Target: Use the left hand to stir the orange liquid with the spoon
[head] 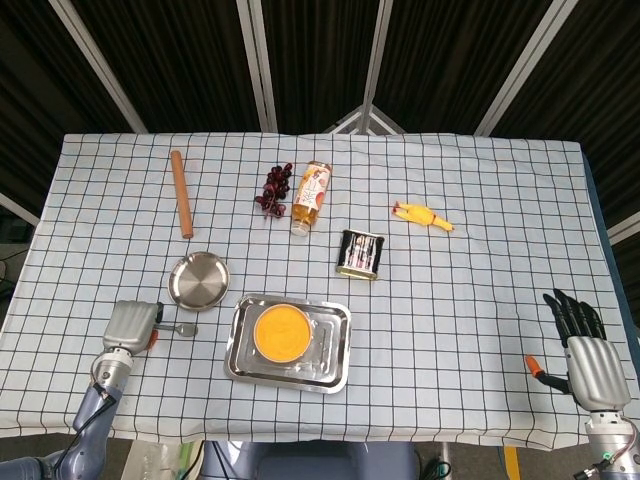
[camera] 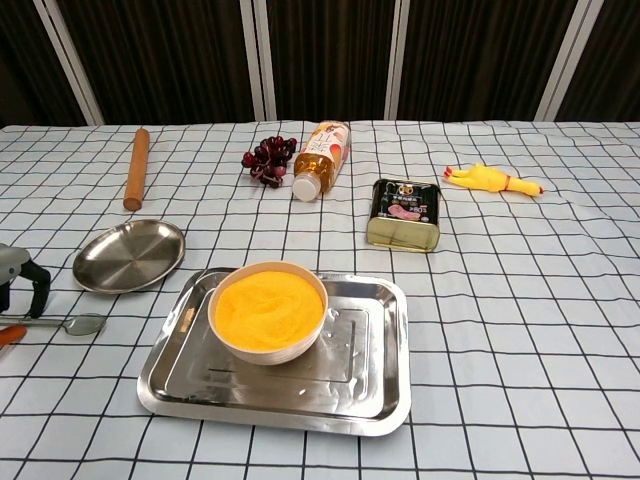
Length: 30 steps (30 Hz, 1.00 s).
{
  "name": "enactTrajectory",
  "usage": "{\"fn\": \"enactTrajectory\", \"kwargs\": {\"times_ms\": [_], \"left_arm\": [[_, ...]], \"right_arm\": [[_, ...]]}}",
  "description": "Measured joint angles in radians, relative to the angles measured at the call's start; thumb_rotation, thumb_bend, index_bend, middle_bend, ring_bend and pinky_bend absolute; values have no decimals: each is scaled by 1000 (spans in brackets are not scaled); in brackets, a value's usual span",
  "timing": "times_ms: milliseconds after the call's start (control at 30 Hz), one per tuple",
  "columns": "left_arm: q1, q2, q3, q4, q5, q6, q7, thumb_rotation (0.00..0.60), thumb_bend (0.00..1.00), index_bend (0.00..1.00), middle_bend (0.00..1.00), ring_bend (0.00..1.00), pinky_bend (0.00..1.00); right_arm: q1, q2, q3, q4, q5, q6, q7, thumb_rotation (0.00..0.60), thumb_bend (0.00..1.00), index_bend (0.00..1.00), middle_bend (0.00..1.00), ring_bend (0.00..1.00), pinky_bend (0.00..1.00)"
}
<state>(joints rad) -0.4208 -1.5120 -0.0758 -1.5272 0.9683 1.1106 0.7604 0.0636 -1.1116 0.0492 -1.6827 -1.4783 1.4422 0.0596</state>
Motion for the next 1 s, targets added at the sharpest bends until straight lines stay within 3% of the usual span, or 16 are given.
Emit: {"fn": "enactTrajectory", "kwargs": {"times_ms": [600, 767, 1000], "left_arm": [[-11, -3, 13, 8, -2, 9, -17, 600, 512, 553, 1000, 1000, 1000], [-13, 29, 12, -42, 18, 30, -16, 600, 513, 554, 1000, 1000, 1000], [-25, 127, 2, -197, 5, 55, 37, 600, 513, 559, 1000, 1000, 1000]], "right_arm": [[-2, 0, -1, 1, -1, 3, 0, 600, 338, 0, 0, 0, 0], [-3, 1, -1, 1, -1, 4, 1, 600, 339, 0, 0, 0, 0], [-4, 1, -1, -4, 0, 4, -1, 600, 339, 0, 0, 0, 0]]}}
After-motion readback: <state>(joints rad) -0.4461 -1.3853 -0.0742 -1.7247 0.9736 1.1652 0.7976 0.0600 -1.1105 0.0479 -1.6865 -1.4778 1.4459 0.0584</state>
